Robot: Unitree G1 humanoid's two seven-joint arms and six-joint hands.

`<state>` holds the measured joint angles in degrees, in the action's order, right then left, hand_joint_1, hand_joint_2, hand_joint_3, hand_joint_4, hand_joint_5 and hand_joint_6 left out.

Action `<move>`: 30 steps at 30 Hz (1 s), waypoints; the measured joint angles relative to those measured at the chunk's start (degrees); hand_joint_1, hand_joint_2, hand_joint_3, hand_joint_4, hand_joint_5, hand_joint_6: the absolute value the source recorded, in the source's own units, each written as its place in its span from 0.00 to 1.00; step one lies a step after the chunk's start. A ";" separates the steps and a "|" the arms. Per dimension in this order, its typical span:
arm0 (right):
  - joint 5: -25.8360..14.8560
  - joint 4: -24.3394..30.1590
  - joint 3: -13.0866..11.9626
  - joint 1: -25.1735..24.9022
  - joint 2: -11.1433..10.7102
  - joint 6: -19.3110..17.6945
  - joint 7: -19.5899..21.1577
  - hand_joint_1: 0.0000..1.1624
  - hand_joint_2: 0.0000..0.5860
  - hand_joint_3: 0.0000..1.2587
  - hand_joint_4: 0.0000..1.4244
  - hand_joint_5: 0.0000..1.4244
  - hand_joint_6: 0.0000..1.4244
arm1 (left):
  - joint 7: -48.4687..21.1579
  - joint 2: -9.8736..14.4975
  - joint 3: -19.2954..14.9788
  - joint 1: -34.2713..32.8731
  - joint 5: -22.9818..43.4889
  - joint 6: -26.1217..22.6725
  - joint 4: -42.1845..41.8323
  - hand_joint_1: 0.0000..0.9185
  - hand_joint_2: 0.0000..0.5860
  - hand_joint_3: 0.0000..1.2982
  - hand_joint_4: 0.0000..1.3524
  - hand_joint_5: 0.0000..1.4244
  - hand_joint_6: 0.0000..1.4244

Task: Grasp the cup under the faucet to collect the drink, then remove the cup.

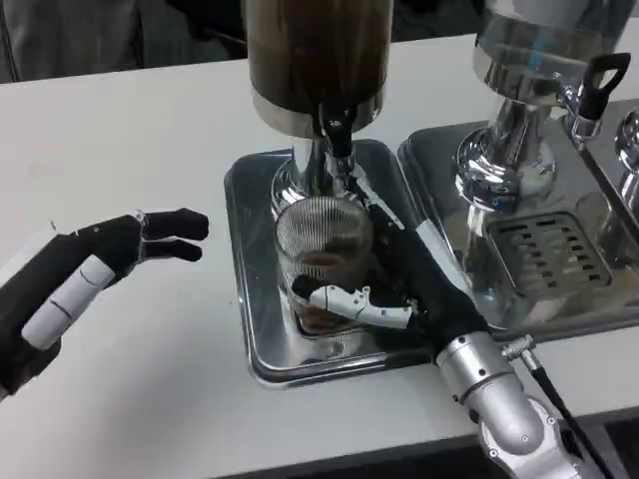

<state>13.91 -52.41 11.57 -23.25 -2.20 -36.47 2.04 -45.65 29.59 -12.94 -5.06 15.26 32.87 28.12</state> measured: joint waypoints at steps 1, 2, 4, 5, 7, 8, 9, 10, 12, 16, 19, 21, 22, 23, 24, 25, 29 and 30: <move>0.23 -0.10 0.04 -0.05 0.08 -0.08 0.21 0.74 0.31 0.21 0.34 0.48 0.75 | 0.00 0.05 0.00 0.00 -0.02 0.00 0.08 0.00 0.23 0.29 0.21 0.23 0.14; 0.91 -0.59 0.30 -0.06 0.44 -0.49 1.67 0.75 0.31 0.23 0.36 0.50 0.78 | 0.00 0.21 0.00 0.04 -0.07 0.00 0.24 0.00 0.23 0.29 0.21 0.23 0.14; 1.46 -1.25 0.32 -0.04 1.30 -0.94 4.10 0.76 0.31 0.28 0.40 0.54 0.84 | 0.00 0.40 0.00 0.06 -0.09 0.00 0.52 0.00 0.24 0.29 0.22 0.23 0.14; 1.97 -1.46 0.46 0.02 1.67 -1.21 5.07 0.77 0.30 0.29 0.41 0.55 0.86 | 0.00 0.45 0.00 0.07 -0.11 0.00 0.66 0.00 0.24 0.29 0.22 0.23 0.14; 2.77 -1.64 0.69 0.05 1.96 -1.62 7.02 0.78 0.30 0.31 0.44 0.58 0.89 | 0.01 0.46 0.00 0.11 -0.13 0.00 0.72 0.00 0.24 0.29 0.22 0.23 0.14; 3.44 -1.73 0.86 0.08 2.09 -1.83 8.33 0.80 0.31 0.33 0.46 0.60 0.91 | 0.01 0.48 0.00 0.18 -0.13 0.00 0.74 0.00 0.24 0.30 0.22 0.23 0.14; 3.97 -1.79 0.98 0.17 2.24 -2.05 9.57 0.81 0.31 0.33 0.47 0.61 0.92 | 0.02 0.50 0.00 0.32 -0.13 0.00 0.75 0.00 0.25 0.30 0.22 0.23 0.14; 4.15 -1.79 1.01 0.22 2.29 -2.15 10.01 0.81 0.31 0.34 0.48 0.63 0.94 | 0.02 0.52 0.00 0.39 -0.13 0.00 0.76 0.00 0.25 0.30 0.22 0.23 0.14; 5.10 -1.81 1.23 0.67 2.44 -2.52 12.27 0.81 0.31 0.37 0.51 0.66 0.96 | 0.03 0.52 0.00 0.60 -0.13 0.00 0.77 0.00 0.25 0.30 0.22 0.23 0.14; 6.59 -1.66 1.52 1.51 2.72 -3.19 16.31 0.83 0.30 0.42 0.55 0.71 1.00 | 0.04 0.53 0.01 0.77 -0.13 0.00 0.77 0.00 0.26 0.30 0.22 0.23 0.15; 7.35 -1.41 1.57 2.47 2.83 -3.74 19.04 0.84 0.28 0.46 0.58 0.74 1.00 | 0.04 0.53 0.05 0.77 -0.14 0.00 0.77 0.00 0.26 0.30 0.22 0.23 0.15; 8.11 -1.00 1.57 3.36 2.81 -4.09 20.93 0.84 0.26 0.48 0.60 0.76 1.00 | 0.04 0.53 0.08 0.78 -0.15 0.00 0.78 0.00 0.26 0.30 0.22 0.23 0.15; 8.39 -0.84 1.57 3.71 2.80 -4.30 21.74 0.85 0.24 0.49 0.61 0.77 1.00 | 0.04 0.53 0.12 0.78 -0.16 0.00 0.78 0.00 0.26 0.30 0.22 0.23 0.15; 8.72 -0.56 1.55 4.21 2.73 -4.46 22.84 0.85 0.24 0.50 0.62 0.78 1.00 | 0.03 0.53 0.21 0.77 -0.18 0.00 0.79 0.00 0.26 0.30 0.22 0.23 0.15; 8.95 -0.35 1.55 4.53 2.66 -4.55 23.29 0.85 0.22 0.51 0.63 0.79 1.00 | 0.03 0.53 0.26 0.77 -0.18 0.00 0.80 0.00 0.26 0.30 0.22 0.23 0.15; 9.14 -0.27 1.55 4.62 2.62 -4.56 23.58 0.85 0.22 0.52 0.63 0.79 1.00 | 0.03 0.53 0.30 0.77 -0.20 0.00 0.80 0.00 0.26 0.30 0.22 0.23 0.15; 9.58 0.75 1.34 5.85 2.57 -4.70 25.79 0.86 0.17 0.55 0.64 0.80 1.00 | 0.03 0.53 0.51 0.74 -0.24 0.00 0.86 0.00 0.26 0.30 0.22 0.23 0.15; 9.72 1.06 1.22 6.15 2.44 -4.70 26.46 0.87 0.16 0.56 0.65 0.80 1.00 | 0.02 0.53 0.55 0.73 -0.24 0.00 0.86 0.00 0.26 0.30 0.22 0.23 0.15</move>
<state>23.63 -51.35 12.79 -17.10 0.24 -41.17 28.50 -45.63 30.12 -12.39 -4.33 15.02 32.88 28.98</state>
